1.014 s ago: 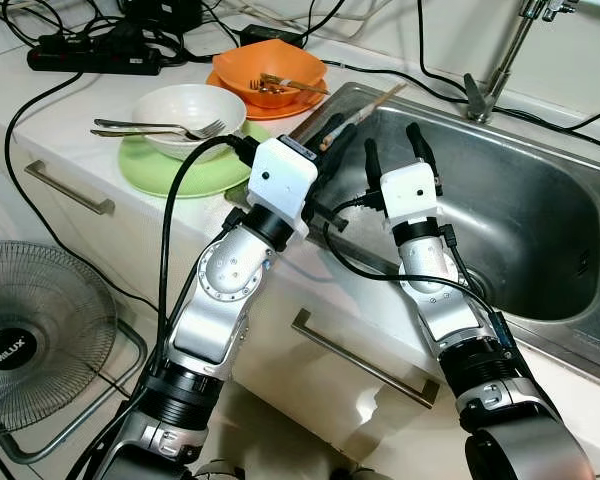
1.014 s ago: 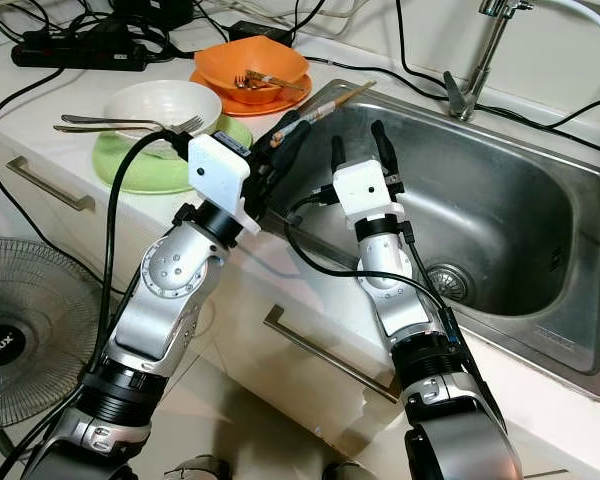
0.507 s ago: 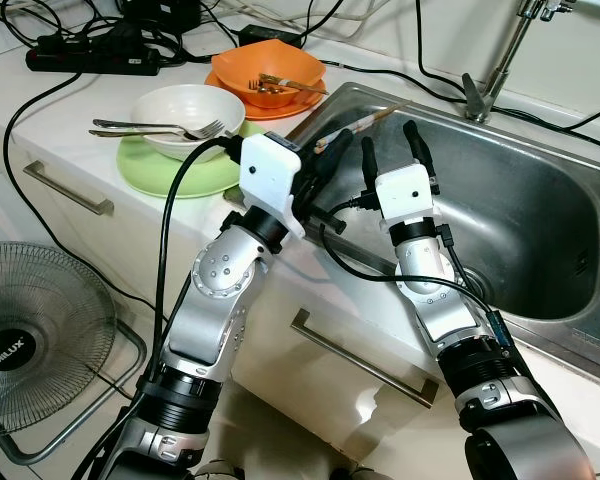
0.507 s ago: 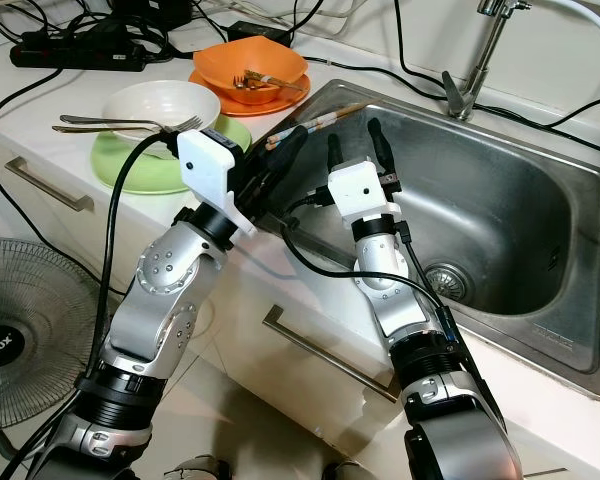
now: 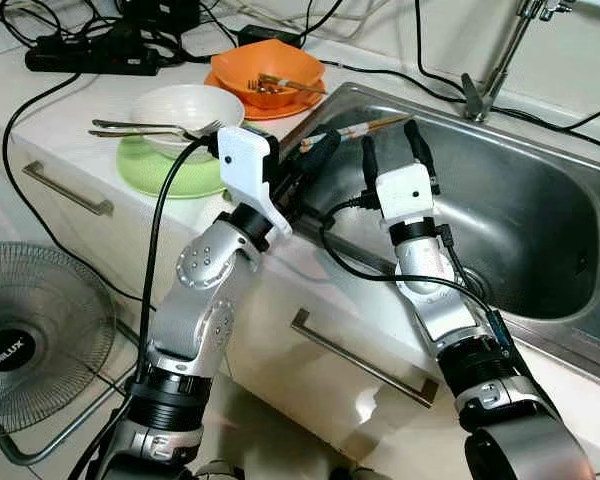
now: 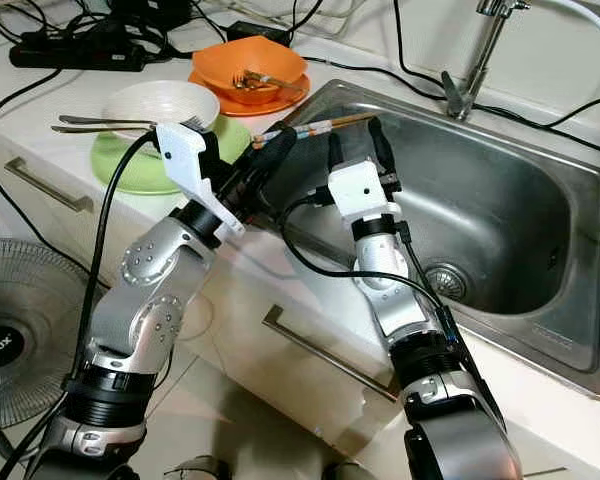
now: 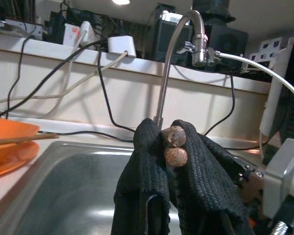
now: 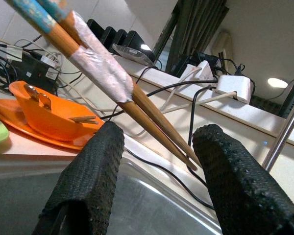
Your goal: Kitchen organization
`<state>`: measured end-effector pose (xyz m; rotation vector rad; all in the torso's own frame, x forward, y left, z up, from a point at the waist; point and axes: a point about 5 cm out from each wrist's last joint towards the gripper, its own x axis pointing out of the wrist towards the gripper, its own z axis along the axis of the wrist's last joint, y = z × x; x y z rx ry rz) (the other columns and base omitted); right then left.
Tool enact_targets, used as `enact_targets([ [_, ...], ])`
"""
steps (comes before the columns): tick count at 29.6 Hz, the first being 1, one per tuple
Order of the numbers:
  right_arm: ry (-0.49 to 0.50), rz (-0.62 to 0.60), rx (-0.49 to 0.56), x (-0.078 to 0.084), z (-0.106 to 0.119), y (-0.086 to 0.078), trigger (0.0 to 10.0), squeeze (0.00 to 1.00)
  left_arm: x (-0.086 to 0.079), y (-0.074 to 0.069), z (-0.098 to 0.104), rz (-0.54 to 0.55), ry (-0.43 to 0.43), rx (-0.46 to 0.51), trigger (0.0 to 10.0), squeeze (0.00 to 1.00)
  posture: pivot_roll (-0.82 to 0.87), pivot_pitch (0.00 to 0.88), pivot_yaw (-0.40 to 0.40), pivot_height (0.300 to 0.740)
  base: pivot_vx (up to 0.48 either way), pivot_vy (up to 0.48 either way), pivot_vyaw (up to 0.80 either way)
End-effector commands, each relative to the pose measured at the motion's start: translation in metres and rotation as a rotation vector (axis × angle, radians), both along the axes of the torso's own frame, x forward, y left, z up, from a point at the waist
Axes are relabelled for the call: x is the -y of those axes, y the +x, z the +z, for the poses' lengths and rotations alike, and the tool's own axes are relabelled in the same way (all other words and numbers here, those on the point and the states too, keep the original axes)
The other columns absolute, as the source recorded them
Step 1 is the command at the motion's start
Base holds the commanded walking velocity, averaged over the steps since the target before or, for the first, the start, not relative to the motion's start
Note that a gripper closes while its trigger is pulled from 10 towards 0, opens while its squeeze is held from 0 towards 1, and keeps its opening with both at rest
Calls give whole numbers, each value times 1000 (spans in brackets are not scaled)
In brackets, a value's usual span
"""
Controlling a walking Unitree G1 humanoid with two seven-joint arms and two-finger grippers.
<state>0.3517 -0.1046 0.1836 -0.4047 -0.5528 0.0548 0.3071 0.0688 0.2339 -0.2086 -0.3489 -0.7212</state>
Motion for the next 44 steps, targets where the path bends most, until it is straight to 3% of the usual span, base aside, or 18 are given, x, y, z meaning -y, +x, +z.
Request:
enact_targets([
  [1, 3, 1, -22, 1, -6, 0, 10000, 0, 1, -3, 2, -30, 5, 3, 10000, 0, 126, 80, -28, 740, 0, 0, 0],
  [35, 17, -1, -18, 0, -5, 1, 10000, 0, 2, -5, -6, -80, 40, -91, 10000, 0, 131, 79, -26, 740, 0, 0, 0],
  [36, 16, 0, -18, 0, -6, 1, 9529, 0, 2, -6, -6, -79, 42, -92, 10000, 0, 131, 79, -26, 740, 0, 0, 0],
  [37, 15, 1, -18, 0, -6, 1, 4510, 0, 1, -6, -7, -80, 42, -93, 10000, 0, 131, 79, -26, 740, 0, 0, 0],
  [38, 15, 2, -18, 0, -6, 1, 4510, 0, 1, -6, -7, -80, 42, -93, 10000, 0, 131, 79, -26, 740, 0, 0, 0],
  [39, 16, 2, -17, 0, -5, 1, 1059, 0, 1, -6, -7, -80, 43, -95, 10000, 0, 131, 82, -24, 740, 0, 0, 0],
  [40, 15, 3, -17, 0, -5, 1, 0, 0, 1, -6, -7, -81, 45, -97, 10000, 0, 131, 83, -24, 740, 0, 0, 0],
  [44, 14, 6, -17, 0, -5, 0, 0, 0, 2, -6, -7, -82, 47, -101, 10000, 0, 131, 85, -24, 740, 0, 0, 0],
])
